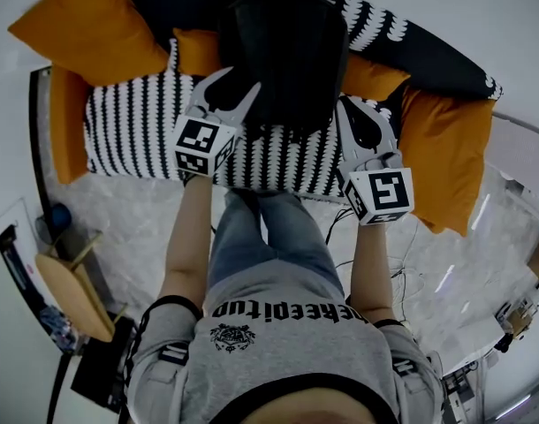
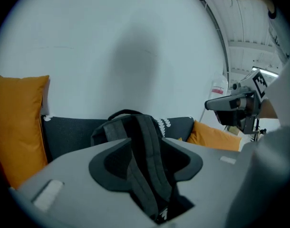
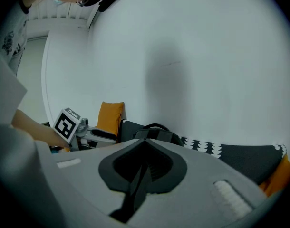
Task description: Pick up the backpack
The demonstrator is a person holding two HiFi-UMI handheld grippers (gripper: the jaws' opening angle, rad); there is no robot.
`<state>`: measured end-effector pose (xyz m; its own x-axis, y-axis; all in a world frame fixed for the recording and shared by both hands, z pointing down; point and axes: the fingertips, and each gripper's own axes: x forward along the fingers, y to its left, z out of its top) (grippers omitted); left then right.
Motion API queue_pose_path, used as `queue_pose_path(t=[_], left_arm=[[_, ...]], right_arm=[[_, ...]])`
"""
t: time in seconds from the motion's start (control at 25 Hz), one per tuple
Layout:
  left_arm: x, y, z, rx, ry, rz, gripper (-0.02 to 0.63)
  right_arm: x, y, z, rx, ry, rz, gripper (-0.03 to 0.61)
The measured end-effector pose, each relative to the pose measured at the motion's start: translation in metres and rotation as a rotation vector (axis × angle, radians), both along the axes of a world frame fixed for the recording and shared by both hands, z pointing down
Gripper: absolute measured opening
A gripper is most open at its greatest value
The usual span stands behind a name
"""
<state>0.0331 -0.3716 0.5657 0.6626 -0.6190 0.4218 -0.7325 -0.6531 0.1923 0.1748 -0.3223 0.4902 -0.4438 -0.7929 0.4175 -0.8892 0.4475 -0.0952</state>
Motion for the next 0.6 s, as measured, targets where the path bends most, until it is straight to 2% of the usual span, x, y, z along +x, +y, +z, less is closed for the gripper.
queue_pose_path(t=[0.12,0.6], left_arm=[[0.002,-0.013,0.026,-0.041,-0.012,0.003,0.221],[-0.002,-0.055,0.114,-0.162,-0.09,-0.001,0.268]], right_arm=[[0.006,0.0,0.006,-0.012,0.003,0.003,0.002],[0.016,0.002,0.035,-0.072,0.014,0.003,0.002]])
